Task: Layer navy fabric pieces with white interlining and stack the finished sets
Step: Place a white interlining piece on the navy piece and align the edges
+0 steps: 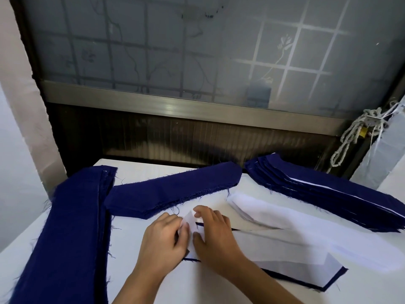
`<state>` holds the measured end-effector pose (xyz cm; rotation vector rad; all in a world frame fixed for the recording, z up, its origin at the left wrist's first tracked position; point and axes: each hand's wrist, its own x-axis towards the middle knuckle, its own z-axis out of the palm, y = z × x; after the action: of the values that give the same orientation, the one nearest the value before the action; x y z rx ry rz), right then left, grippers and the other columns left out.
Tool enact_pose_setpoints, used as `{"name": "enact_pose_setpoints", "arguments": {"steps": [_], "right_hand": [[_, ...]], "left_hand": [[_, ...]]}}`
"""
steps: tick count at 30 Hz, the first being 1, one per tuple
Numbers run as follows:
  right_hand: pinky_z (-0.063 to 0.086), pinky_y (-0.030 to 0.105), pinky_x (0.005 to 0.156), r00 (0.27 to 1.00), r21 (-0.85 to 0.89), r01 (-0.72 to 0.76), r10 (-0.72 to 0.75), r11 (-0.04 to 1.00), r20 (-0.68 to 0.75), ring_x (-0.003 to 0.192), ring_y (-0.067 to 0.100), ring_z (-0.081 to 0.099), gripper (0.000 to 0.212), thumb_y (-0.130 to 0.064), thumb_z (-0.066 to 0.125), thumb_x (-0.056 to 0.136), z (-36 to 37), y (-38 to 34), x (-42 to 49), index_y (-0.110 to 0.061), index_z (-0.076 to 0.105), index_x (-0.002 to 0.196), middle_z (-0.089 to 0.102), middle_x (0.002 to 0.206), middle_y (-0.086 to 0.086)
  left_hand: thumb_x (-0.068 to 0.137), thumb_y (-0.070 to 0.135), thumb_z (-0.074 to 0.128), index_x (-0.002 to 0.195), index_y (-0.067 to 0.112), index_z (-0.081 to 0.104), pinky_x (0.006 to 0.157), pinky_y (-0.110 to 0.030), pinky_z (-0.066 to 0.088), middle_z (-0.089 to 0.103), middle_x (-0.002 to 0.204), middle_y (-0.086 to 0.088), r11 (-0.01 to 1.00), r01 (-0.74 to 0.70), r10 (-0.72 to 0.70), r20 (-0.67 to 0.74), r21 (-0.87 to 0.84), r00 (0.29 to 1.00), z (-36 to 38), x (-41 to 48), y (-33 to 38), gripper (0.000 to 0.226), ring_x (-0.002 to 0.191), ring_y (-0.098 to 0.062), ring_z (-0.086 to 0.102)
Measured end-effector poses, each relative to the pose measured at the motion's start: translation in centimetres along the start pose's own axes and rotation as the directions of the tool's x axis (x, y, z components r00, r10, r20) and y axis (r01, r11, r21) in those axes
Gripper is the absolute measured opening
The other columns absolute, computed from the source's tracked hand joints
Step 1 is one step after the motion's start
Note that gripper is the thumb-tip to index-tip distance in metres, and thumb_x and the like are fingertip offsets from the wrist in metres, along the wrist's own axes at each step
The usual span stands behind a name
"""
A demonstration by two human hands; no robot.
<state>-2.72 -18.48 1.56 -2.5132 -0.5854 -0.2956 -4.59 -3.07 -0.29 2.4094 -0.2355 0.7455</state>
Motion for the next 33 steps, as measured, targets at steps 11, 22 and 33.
{"name": "enact_pose_setpoints", "arguments": {"steps": [11,22,33], "right_hand": [[0.025,0.026,0.101,0.996,0.026,-0.080,0.079,0.996,0.035,0.115,0.001,0.032,0.057,-0.023,0.054,0.085,-4.5,6.0,-1.8,-0.043,0.032,0.134,0.044,0.126,-0.026],[0.016,0.016,0.092,0.996,-0.108,-0.030,0.039,0.994,0.080,0.086,-0.004,0.038,0.044,-0.022,0.052,0.089,-6.1,6.4,-2.7,-0.033,0.046,0.131,0.062,0.107,-0.009],[0.019,0.026,0.096,0.911,-0.252,-0.382,0.318,0.889,-0.261,0.083,0.028,0.062,0.052,0.010,0.068,0.065,-11.8,17.7,-10.8,-0.019,0.067,0.108,0.061,0.078,-0.007]], "left_hand": [[0.096,0.027,0.050,0.074,0.020,0.058,0.049,-0.034,0.042,0.048,0.063,0.012,0.989,-0.056,0.033,-0.163,-0.135,0.986,0.2,-0.2,0.2,0.024,0.058,-0.011,0.047],[0.093,0.015,0.061,0.094,0.020,0.071,0.056,-0.010,0.039,0.053,0.069,0.029,0.991,0.057,-0.088,-0.264,-0.123,0.961,-0.1,-0.4,-0.2,0.012,0.065,-0.001,0.055],[0.095,0.029,0.061,0.083,0.027,0.063,0.049,-0.027,0.041,0.057,0.060,0.016,0.954,0.294,-0.299,-0.187,-0.056,0.936,0.0,0.0,0.0,0.012,0.058,-0.004,0.055]]}}
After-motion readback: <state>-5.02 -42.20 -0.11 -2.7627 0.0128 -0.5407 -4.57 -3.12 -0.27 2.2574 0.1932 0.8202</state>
